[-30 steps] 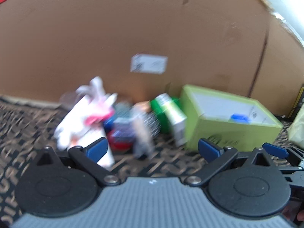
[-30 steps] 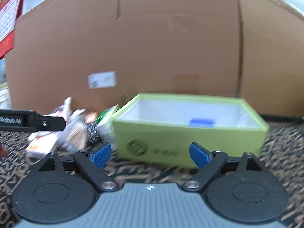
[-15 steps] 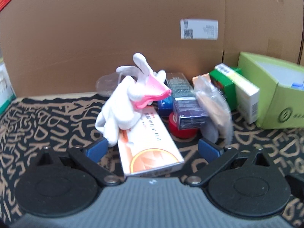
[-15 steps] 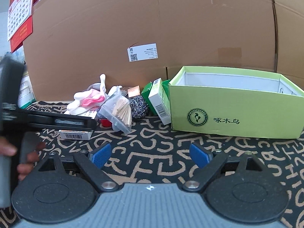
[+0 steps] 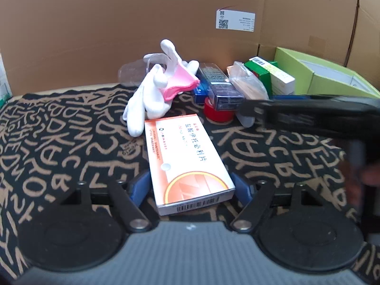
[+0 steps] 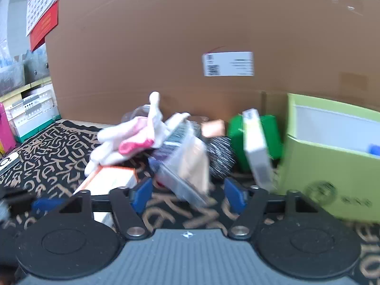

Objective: Organize objects
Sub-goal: 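Grasp the toothpick bag with the right tool while the left tool grasps the medicine box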

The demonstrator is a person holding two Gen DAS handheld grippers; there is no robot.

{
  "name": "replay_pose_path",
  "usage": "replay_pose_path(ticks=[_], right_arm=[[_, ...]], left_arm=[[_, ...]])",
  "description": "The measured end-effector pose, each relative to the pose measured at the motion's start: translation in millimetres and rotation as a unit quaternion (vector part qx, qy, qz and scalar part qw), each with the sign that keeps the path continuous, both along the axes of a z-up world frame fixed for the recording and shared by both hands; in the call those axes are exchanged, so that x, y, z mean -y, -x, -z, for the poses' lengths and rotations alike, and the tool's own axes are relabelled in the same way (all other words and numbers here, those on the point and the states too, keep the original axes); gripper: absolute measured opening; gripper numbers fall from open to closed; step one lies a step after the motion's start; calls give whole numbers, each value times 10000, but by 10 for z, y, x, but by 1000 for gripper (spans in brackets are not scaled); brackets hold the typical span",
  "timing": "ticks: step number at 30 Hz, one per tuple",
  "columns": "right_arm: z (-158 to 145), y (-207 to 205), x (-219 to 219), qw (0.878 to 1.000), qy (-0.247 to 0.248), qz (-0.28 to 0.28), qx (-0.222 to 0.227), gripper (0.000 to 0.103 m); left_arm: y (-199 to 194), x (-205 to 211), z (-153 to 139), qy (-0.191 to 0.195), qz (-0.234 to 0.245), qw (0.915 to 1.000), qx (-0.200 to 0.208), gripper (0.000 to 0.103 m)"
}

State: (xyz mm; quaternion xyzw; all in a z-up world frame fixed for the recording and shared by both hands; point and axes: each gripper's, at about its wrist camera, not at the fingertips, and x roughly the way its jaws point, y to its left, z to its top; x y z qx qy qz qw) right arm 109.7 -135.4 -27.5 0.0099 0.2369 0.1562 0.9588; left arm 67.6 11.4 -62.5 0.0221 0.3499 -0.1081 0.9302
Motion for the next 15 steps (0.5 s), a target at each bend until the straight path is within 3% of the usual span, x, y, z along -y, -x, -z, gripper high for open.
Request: replay_pose_path(ticks=[1,2,5,8,10,12,13,14,15], right_arm=[[12,-69,-53,10000,38,-55,18,48],[23,-119,-81,9999,87,-59,-11,21],[-8,-71,-9,9995,259,150,99,9],[-78,232,91,9955,828,0,458,9],[-65,479,78,9848,1571,-245,701,9],[4,729,40,9734,2102,-634,649,9],[19,805,41,9738,2060,-804,527,9],[23,868,77,9775,1821,-981,417,17],[11,900,132,9823,1510,-1072,290,38]], left_arm=[[7,-6,-8,34,14,10000,-13,73],[13,-14,-13,58,28,10000,-19,73],[13,-51,-8,144,99,9998,-76,73],[19,-61,-11,184,148,9997,-104,73],[21,-57,-19,203,152,9996,-91,75],[21,-42,-37,210,145,9997,-33,84],[19,-32,-47,179,123,9998,19,87],[13,-19,-55,121,92,9999,67,89],[-2,-5,-61,55,77,9999,92,90]])
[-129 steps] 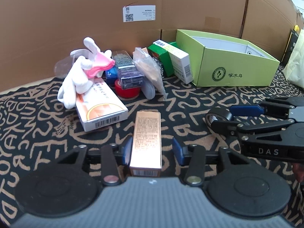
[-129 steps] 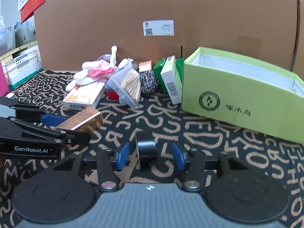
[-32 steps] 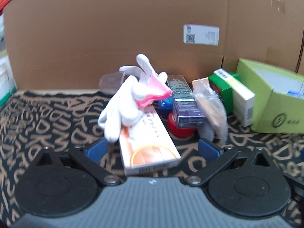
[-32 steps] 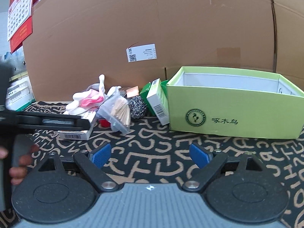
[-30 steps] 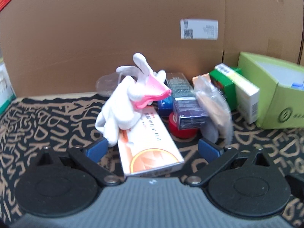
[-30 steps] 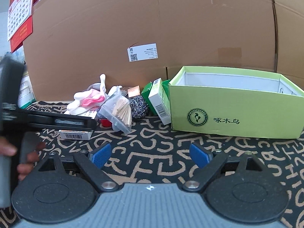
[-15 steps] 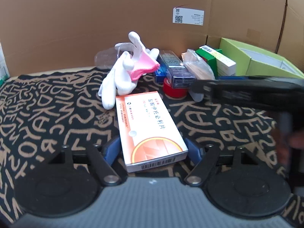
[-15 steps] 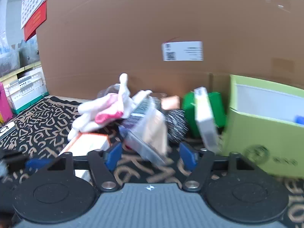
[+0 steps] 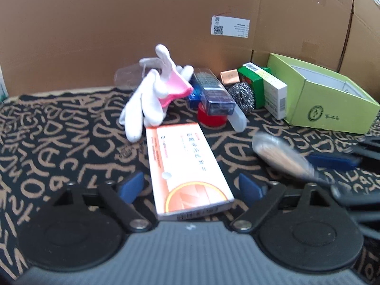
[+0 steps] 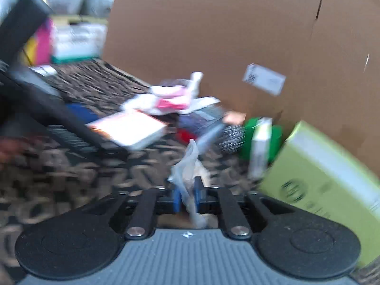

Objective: Organize objects
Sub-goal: 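Grasp the toothpick bag with the right tool while the left tool grasps the medicine box, then carry toothpick bag and medicine box into the shoebox and release both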

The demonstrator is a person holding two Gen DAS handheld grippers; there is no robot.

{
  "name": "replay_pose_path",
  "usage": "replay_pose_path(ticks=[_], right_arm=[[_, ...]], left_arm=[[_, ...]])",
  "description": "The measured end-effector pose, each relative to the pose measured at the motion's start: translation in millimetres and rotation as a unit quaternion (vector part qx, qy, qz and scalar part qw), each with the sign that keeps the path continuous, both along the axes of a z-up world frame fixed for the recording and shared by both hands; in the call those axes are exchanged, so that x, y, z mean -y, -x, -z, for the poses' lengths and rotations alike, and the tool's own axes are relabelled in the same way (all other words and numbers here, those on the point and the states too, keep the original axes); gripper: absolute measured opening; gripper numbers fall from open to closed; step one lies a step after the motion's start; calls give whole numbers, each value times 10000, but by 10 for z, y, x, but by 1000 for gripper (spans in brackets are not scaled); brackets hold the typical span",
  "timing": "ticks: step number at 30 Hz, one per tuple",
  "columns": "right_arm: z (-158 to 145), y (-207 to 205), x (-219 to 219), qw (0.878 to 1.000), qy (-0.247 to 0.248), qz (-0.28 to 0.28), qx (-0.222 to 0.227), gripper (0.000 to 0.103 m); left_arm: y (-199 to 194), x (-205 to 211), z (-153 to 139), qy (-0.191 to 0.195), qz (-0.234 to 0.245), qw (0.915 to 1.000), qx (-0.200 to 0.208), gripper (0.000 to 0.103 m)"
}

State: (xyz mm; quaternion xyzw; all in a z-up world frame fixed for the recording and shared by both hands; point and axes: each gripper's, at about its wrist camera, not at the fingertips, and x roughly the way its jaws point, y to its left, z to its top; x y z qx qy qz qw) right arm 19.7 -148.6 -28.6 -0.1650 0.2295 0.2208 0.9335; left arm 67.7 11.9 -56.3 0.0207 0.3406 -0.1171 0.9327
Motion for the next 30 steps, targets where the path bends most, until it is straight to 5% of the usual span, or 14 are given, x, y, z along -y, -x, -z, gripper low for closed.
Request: replay_pose_path(ticks=[2,3,6,9,15,20,22,25,27,30], right_arm=[[-31,-14,78,9990,-423,142,-91,74],[-47,-40,114,9980,-593,225,-27,77],[-56,-189,122,9969,-711,332,-75,77],[20,-336,101,9933,-939,335,-576,77],[76,-328,242,9708,-1988,513,-1244,77],[114,-429,74,9791,-1435,1102,-934,77],[168,-447,-3,9814,-1274,1122,-893,74],[227,-398,-46,9841,-1124,1094,-837,58],[207,-361,-51,9853,-1128,991,-819,35],[145,-305,-4,9856,-1176,943,-766,26]], left_arm=[[-51,26,-10,-61,18,10000,31,90],[-85,37,-10,-66,27,10000,28,90],[-187,60,17,-120,-29,9999,-27,90],[-227,42,54,-64,-13,9999,-131,90],[-225,28,76,-127,-32,9998,-139,91],[-292,97,87,-230,-53,9996,-135,90],[-301,96,120,-373,-56,9992,-129,90],[-282,46,126,-329,-33,9994,-124,82],[-267,35,101,-308,-9,9995,-105,70],[-242,35,79,-261,15,9996,-138,69]])
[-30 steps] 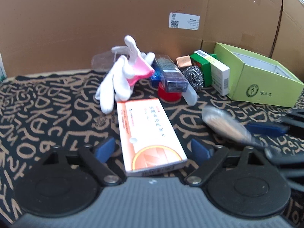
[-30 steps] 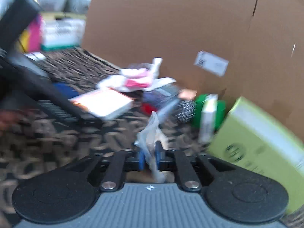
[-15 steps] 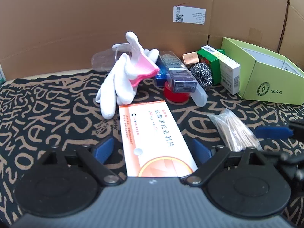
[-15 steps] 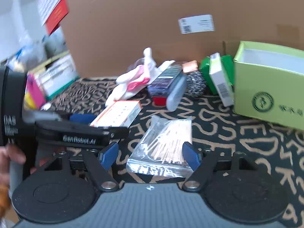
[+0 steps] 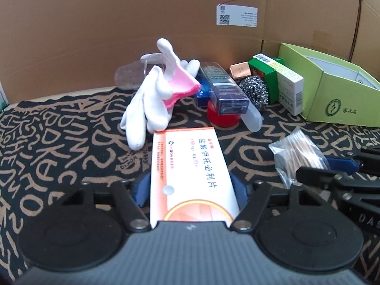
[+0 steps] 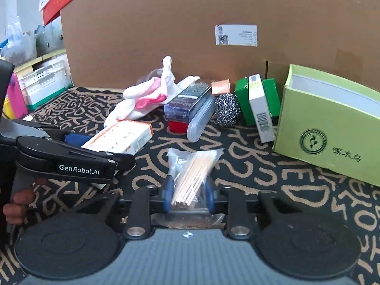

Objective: Organize objects
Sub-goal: 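Carry toothpick bag and medicine box into the shoebox and release both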

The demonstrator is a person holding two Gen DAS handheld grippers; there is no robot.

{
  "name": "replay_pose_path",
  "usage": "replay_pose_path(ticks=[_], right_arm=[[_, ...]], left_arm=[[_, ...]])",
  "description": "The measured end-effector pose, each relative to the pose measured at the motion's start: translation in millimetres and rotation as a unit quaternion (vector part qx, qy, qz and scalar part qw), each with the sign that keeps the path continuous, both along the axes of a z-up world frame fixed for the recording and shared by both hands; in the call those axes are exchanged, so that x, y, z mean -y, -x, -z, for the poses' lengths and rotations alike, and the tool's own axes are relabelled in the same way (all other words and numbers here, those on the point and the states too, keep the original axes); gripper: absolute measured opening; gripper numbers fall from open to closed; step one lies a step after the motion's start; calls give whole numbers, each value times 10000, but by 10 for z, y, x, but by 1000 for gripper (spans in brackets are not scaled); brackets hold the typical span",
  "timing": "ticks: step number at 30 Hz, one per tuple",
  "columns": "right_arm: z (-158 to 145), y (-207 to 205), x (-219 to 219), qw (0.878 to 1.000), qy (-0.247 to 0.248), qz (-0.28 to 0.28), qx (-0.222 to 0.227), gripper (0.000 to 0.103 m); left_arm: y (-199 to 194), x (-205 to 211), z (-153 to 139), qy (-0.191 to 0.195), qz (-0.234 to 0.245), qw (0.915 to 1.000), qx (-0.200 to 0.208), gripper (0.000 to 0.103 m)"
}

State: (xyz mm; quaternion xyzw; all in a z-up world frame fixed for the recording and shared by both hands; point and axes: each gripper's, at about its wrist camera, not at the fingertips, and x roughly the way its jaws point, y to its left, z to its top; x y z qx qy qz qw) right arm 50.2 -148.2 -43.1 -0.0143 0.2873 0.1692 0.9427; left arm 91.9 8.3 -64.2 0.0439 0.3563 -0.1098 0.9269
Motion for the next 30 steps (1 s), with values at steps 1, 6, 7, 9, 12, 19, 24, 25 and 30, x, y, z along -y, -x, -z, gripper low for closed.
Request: replay_pose_path(ticks=[1,6,7,9,12,19,24,25,30], right_arm=[[-18,28,22,10000,-35,0,34,25],[-158,178,204,9995,-243,16,196,20],[-197,198,244,9993,-276,66,247,20],[-311,265,381,9983,-324,231,421,20],[-482,344,624,9954,-296,561,713,20],[-792,302,1193,9814,75,1468,1234,20],[-879,12,1592,9696,469,2044,1259,20],[-876,-68,1656,9676,573,2124,1237,20],[-790,-494,1995,9591,886,2462,1079,19]], left_arm=[[17,7,-8,16,10,10000,-5,68],[164,136,-253,259,353,9988,224,67],[182,179,-330,315,443,9980,317,67],[193,286,-489,452,628,9958,492,67],[165,502,-699,646,960,9910,672,67],[-49,1175,-1039,833,1516,9805,929,67],[-435,1711,-1118,821,1563,9802,896,67],[-520,1812,-1112,792,1542,9808,897,67],[-915,2202,-1011,704,1418,9844,773,67]])
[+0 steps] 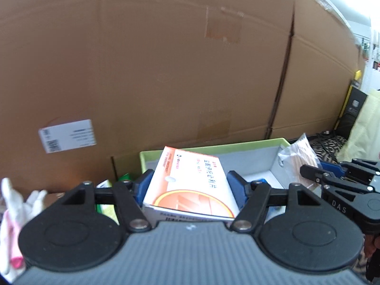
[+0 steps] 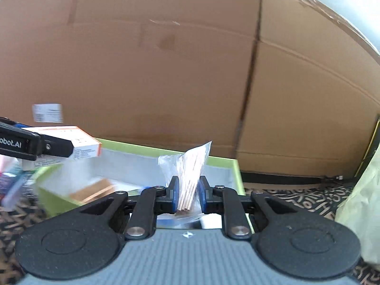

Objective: Organize objects
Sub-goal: 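Carry toothpick bag and medicine box into the shoebox and release both, then grasp the dark VIVX box with the right tool while the left tool grasps the white glove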

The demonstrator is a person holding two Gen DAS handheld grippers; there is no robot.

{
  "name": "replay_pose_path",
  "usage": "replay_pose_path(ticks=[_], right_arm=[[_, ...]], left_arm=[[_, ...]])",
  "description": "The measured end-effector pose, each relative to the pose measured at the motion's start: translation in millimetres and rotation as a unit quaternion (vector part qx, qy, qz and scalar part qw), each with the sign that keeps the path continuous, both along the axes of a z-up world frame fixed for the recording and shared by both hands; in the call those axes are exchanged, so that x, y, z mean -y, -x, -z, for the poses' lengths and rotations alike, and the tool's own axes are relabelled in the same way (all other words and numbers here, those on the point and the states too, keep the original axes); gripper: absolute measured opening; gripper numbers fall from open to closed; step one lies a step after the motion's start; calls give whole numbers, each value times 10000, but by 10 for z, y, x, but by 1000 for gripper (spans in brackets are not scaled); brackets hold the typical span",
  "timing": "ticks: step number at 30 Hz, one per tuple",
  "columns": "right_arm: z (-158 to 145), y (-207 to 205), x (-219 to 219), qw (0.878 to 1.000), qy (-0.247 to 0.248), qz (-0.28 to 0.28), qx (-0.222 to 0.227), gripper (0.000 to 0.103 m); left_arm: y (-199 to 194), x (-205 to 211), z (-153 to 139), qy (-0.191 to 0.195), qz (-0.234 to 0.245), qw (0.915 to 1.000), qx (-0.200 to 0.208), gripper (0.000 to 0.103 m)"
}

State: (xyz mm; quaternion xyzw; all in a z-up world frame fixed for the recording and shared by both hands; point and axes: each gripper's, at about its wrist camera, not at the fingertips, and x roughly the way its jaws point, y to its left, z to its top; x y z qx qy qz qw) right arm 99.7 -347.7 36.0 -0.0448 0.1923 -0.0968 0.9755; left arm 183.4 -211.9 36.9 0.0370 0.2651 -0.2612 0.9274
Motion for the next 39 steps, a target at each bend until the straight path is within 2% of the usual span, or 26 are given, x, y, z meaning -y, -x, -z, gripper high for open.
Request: replay_pose_path(ticks=[4,8,10,11,12,13,14,18,22,26,29,32,39], right_arm=[[94,-300,198,9997,19,140,-205,19],[196,-513,282,9991,21,167,-384,20],[263,-596,329,9987,-89,77,-505,21],[292,-624,336,9985,-124,25,-537,26],[315,-648,335,9982,-111,22,-592,37],[319,-649,329,9980,-76,77,-625,44],[307,-615,325,9984,-3,165,-538,55],[159,-279,285,9994,-2,323,118,69],[27,248,95,9966,-164,114,798,79],[45,587,-209,9931,-360,-215,1097,85],[117,718,-431,9901,-680,-524,1107,85],[248,814,-673,9880,-926,-819,926,86],[614,606,-1198,9871,-844,-1310,381,86]], left_arm=[[-119,205,107,-289,-69,9994,165,67],[-218,292,232,-353,-108,9993,53,67],[-262,291,288,-306,-104,9995,60,83],[-263,271,305,-264,-108,9996,47,101],[-242,229,315,-187,-191,9996,94,103],[-222,184,312,-84,-269,9995,156,103],[-200,137,306,0,-256,9996,140,103],[-46,-93,268,299,-214,9993,24,103],[254,-368,236,406,-378,9983,167,103],[563,-668,266,404,-632,9968,259,103],[760,-892,316,286,-823,9955,382,103],[932,-1188,419,183,-1046,9937,364,103],[1038,-1797,659,8,-1581,9874,75,103]])
